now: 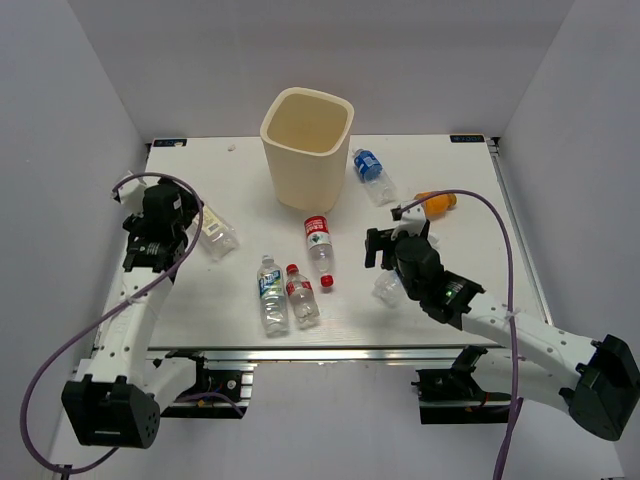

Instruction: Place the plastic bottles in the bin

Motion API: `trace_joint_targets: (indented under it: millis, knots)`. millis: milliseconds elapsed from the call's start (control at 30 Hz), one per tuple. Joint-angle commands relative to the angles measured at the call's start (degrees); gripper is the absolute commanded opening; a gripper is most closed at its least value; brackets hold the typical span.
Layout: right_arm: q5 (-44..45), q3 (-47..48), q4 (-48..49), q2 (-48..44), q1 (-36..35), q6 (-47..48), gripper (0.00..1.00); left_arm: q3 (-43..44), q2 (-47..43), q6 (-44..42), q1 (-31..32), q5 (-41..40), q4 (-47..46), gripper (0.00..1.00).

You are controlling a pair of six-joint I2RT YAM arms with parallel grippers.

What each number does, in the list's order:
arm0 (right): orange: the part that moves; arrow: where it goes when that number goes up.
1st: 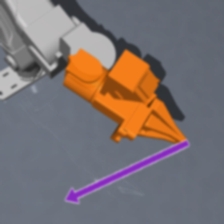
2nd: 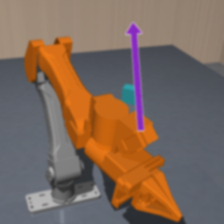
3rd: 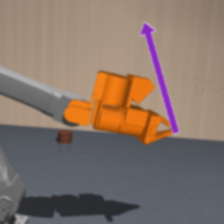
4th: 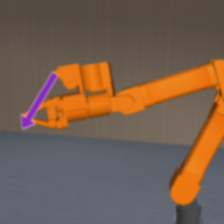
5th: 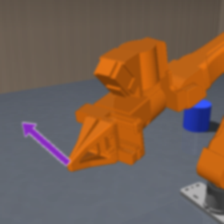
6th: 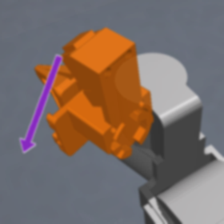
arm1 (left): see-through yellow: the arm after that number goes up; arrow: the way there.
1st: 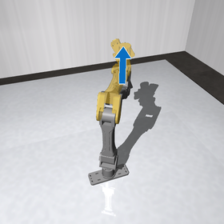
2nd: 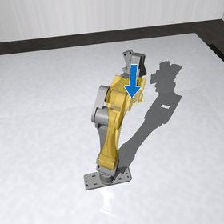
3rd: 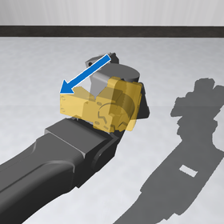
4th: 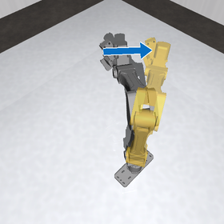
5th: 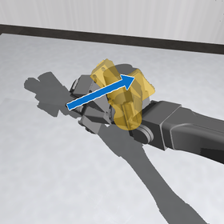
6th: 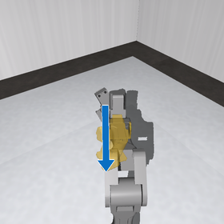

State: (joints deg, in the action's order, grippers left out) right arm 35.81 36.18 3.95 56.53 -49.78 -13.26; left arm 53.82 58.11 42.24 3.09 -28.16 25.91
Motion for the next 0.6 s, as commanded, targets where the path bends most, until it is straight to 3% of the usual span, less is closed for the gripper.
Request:
trace_joint_targets:
  millis: [0, 167, 300, 433, 567]
  knots:
    - [0.56, 0.29, 1.43, 0.77, 0.38, -2.99, 0.89, 1.19, 4.72, -0.93, -0.28, 0.12, 0.98, 0.98]
    - [0.67, 1.96, -3.59, 2.0, 5.3, -9.76, 0.9, 4.0, 13.51, -2.33, -0.63, 2.58, -1.39, 0.98]
    - [-5.04, 0.47, -5.61, 0.42, 11.62, -12.76, 0.89, 8.31, 22.73, -3.21, -2.3, 6.53, -2.62, 0.98]
    - [-6.28, -2.34, -6.14, -2.04, 13.21, -13.11, 0.89, 10.59, 31.51, -5.33, -4.66, 10.84, -7.71, 0.98]
    - [-6.1, -3.93, -5.79, -3.18, 14.18, -13.02, 0.89, 14.11, 38.82, -4.71, -5.64, 10.84, -5.35, 0.98]
